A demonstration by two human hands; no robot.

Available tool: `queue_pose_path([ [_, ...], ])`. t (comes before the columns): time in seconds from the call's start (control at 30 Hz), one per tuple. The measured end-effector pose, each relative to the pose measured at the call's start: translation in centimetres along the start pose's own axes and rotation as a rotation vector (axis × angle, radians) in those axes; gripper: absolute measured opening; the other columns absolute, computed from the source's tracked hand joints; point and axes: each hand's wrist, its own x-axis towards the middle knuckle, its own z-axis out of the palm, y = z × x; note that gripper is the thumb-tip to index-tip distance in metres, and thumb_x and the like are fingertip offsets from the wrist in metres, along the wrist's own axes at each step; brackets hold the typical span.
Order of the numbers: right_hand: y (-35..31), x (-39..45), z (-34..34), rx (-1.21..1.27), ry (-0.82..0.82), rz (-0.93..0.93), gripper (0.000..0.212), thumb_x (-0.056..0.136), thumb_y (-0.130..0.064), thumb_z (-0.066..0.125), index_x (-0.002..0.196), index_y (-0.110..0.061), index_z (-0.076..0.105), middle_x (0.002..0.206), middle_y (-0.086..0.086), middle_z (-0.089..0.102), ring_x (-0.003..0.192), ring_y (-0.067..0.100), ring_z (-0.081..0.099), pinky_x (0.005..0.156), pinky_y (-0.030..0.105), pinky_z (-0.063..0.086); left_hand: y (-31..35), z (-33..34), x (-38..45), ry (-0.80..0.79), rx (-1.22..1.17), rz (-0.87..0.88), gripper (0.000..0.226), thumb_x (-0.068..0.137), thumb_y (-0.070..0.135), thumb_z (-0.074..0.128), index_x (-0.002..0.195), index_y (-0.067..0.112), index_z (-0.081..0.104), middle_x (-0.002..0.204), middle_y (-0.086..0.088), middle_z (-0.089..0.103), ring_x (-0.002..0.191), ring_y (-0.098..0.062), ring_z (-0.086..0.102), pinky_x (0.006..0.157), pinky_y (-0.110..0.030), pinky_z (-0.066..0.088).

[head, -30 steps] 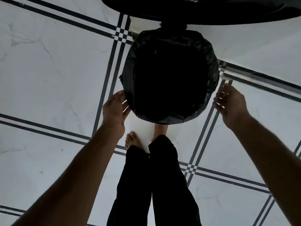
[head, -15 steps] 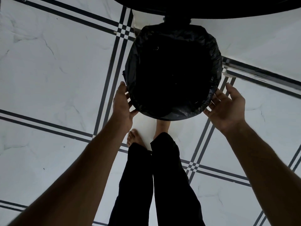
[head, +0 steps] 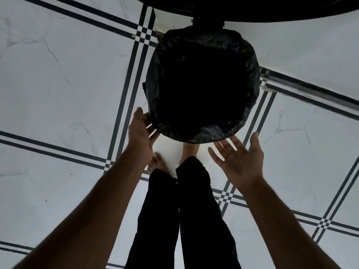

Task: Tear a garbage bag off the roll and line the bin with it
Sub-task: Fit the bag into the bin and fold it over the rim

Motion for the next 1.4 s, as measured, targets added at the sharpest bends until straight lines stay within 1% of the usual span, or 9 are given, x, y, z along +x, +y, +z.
queue_pose_path([
  [0.2, -0.1, 1.4, 1.5, 0.064, 0.011, -0.107, 0.043, 0.095, -0.049, 0.056, 0.112, -0.011, 0.066, 0.112, 0.007, 0.069, 0.113, 0.025, 0.066, 0.101, 0.044, 0.051, -0.8, -0.5, 0.2, -0.042, -0.07, -0.058, 0.04, 0.104, 0.041, 0.037, 0.111, 0.013, 0.065, 0.105, -0.004, 0.07, 0.107, -0.019, 0.065, 0.095, -0.033, 0.052],
  [0.33, -0.5, 2.3, 1.5, 0.087, 0.019, -0.145, 0.029, 0.101, -0.021, 0.052, 0.09, -0.011, 0.077, 0.094, 0.004, 0.071, 0.089, 0.018, 0.068, 0.078, 0.032, 0.058, -0.7, -0.7, 0.6, -0.129, -0.152, -0.136, 0.038, 0.104, 0.034, 0.038, 0.12, 0.008, 0.061, 0.107, -0.007, 0.07, 0.104, -0.021, 0.067, 0.084, -0.032, 0.055],
  [0.43, -0.7, 2.6, 1.5, 0.109, 0.009, -0.158, 0.025, 0.104, -0.014, 0.048, 0.1, -0.008, 0.072, 0.092, 0.005, 0.073, 0.08, 0.015, 0.071, 0.072, 0.028, 0.059, -1.0, -0.7, 0.8, -0.146, -0.206, -0.118, 0.025, 0.103, 0.021, 0.042, 0.111, 0.008, 0.063, 0.099, -0.005, 0.07, 0.099, -0.02, 0.069, 0.086, -0.033, 0.057],
  [0.6, -1.6, 2.8, 1.2, 0.082, -0.01, -0.181, 0.022, 0.101, -0.012, 0.051, 0.116, -0.005, 0.065, 0.105, 0.008, 0.073, 0.092, 0.016, 0.072, 0.075, 0.026, 0.06, -2.1, -0.9, 1.1, -0.183, -0.313, -0.127, 0.015, 0.102, 0.018, 0.05, 0.099, 0.014, 0.064, 0.085, 0.001, 0.075, 0.082, -0.011, 0.074, 0.075, -0.026, 0.059],
  [0.67, -2.7, 2.7, 1.3, 0.08, -0.022, -0.196, 0.018, 0.101, -0.014, 0.051, 0.105, -0.007, 0.066, 0.098, 0.007, 0.072, 0.084, 0.015, 0.073, 0.07, 0.026, 0.06, -2.3, -1.0, 1.3, -0.193, -0.312, -0.124, 0.016, 0.102, 0.021, 0.05, 0.099, 0.015, 0.064, 0.087, 0.002, 0.075, 0.082, -0.01, 0.074, 0.074, -0.026, 0.059],
  [0.8, -4.6, 2.5, 1.6, 0.051, -0.021, -0.25, 0.023, 0.097, -0.026, 0.057, 0.095, -0.008, 0.071, 0.095, 0.005, 0.069, 0.092, 0.018, 0.068, 0.094, 0.031, 0.055, -1.7, -1.4, 1.9, -0.224, -0.264, -0.156, 0.02, 0.103, 0.021, 0.047, 0.104, 0.012, 0.065, 0.088, 0.0, 0.077, 0.086, -0.01, 0.074, 0.072, -0.024, 0.059],
  [1.0, -6.7, 1.6, 2.6, -0.028, -0.091, -0.268, 0.041, 0.098, -0.044, 0.049, 0.117, -0.015, 0.072, 0.105, 0.002, 0.073, 0.092, 0.015, 0.07, 0.084, 0.03, 0.055, -0.5, -1.7, 2.7, -0.215, -0.084, -0.169, 0.01, 0.097, 0.013, 0.057, 0.097, 0.015, 0.067, 0.086, 0.003, 0.077, 0.085, -0.01, 0.073, 0.075, -0.025, 0.059],
  [1.27, -7.0, 1.8, 2.5, -0.101, -0.069, -0.295, 0.048, 0.095, -0.041, 0.048, 0.131, -0.012, 0.058, 0.112, 0.0, 0.071, 0.098, 0.015, 0.067, 0.081, 0.028, 0.053, 1.3, -1.3, 3.7, -0.067, 0.096, -0.048, 0.01, 0.091, 0.011, 0.066, 0.1, 0.013, 0.069, 0.081, 0.001, 0.075, 0.076, -0.009, 0.071, 0.064, -0.021, 0.058],
  [1.4, -6.8, 1.7, 3.0, -0.17, -0.086, -0.333, 0.035, 0.095, -0.038, 0.048, 0.116, -0.012, 0.058, 0.103, 0.001, 0.071, 0.092, 0.016, 0.067, 0.083, 0.028, 0.05, 2.3, -0.9, 3.0, 0.009, -0.046, 0.059, 0.015, 0.099, 0.016, 0.053, 0.098, 0.012, 0.067, 0.084, -0.004, 0.078, 0.081, -0.016, 0.076, 0.067, -0.026, 0.06],
])
